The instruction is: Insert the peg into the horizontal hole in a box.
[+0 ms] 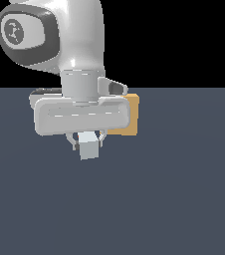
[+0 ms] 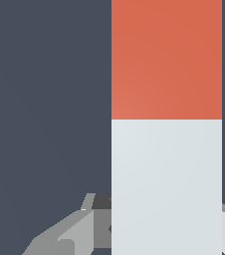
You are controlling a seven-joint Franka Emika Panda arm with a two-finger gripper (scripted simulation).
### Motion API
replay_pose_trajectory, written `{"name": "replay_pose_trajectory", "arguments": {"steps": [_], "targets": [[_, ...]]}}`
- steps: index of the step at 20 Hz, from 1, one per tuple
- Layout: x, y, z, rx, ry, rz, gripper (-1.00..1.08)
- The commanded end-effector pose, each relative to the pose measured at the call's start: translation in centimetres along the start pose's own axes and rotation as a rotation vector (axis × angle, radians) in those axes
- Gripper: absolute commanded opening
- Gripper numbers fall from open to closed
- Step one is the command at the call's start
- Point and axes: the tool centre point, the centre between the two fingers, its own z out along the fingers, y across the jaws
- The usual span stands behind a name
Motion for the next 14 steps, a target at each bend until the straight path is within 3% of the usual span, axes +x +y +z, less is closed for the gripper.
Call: {"name": "replay_pose_trajectory", "arguments": {"steps": [1, 14], "targets": [[1.1, 0.7, -0.5, -0.002, -0.001, 0.048, -1.00], [5.7, 4.6, -2.4, -0.002, -0.001, 0.279, -1.00]]}}
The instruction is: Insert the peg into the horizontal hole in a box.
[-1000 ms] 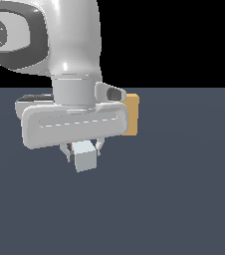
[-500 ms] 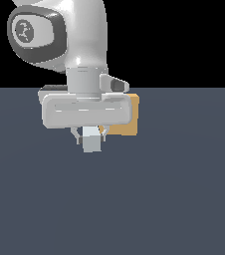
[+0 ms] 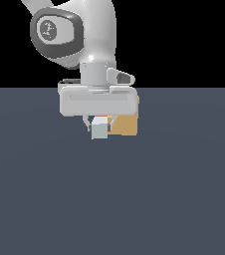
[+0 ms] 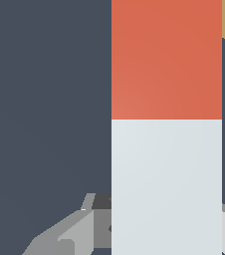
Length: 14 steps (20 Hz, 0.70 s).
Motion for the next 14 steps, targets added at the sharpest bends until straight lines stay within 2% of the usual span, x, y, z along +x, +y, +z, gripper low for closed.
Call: {"name": "replay_pose_trajectory", "arguments": {"steps": [1, 14], "targets": [[0.8, 0.6, -0.4, -0.002, 0.000, 0.039, -1.00], [2.5, 2.1, -1.1, -0.002, 0.000, 0.125, -1.00]]}}
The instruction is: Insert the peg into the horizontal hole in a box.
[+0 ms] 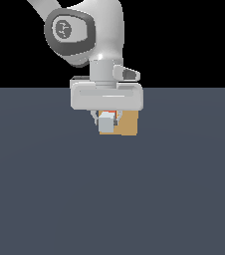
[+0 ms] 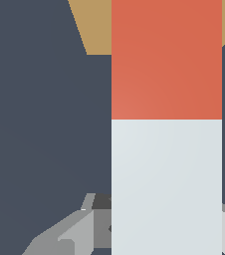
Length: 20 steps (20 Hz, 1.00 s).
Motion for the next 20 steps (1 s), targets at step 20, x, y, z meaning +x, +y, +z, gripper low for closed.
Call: {"name": "replay_pose_trajectory", "arguments": {"steps": [20], "targets": [[3.3, 0.1, -0.2, -0.002, 0.002, 0.004, -1.00]]}}
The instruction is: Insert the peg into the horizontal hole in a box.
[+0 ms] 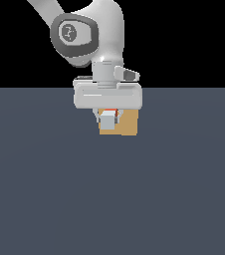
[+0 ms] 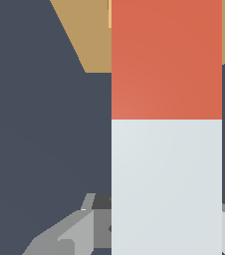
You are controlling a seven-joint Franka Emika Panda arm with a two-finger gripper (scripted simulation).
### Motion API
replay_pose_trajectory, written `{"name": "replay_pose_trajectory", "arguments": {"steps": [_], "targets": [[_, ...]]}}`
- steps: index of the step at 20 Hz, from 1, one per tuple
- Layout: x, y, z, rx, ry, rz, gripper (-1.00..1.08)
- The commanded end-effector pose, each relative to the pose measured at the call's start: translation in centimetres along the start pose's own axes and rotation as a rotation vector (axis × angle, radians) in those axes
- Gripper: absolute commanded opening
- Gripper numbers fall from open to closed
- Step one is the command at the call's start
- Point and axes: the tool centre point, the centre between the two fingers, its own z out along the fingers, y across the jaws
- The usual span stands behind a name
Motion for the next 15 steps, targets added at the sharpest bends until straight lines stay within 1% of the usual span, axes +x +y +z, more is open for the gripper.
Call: {"name": "replay_pose_trajectory", "arguments": {"steps": [1, 5, 8, 11, 15], "targets": [[1.8, 0.0, -0.2, -0.004, 0.002, -0.002, -1.00], [4.8, 0.0, -0.2, -0.004, 0.002, -0.002, -1.00], [6.2, 0.1, -0.3, -0.005, 0.002, -0.002, -1.00], [6.9, 0.1, -0.3, -0.005, 0.002, -0.002, -1.00], [6.7, 0.2, -0.3, -0.005, 0.002, -0.002, -1.00]]}}
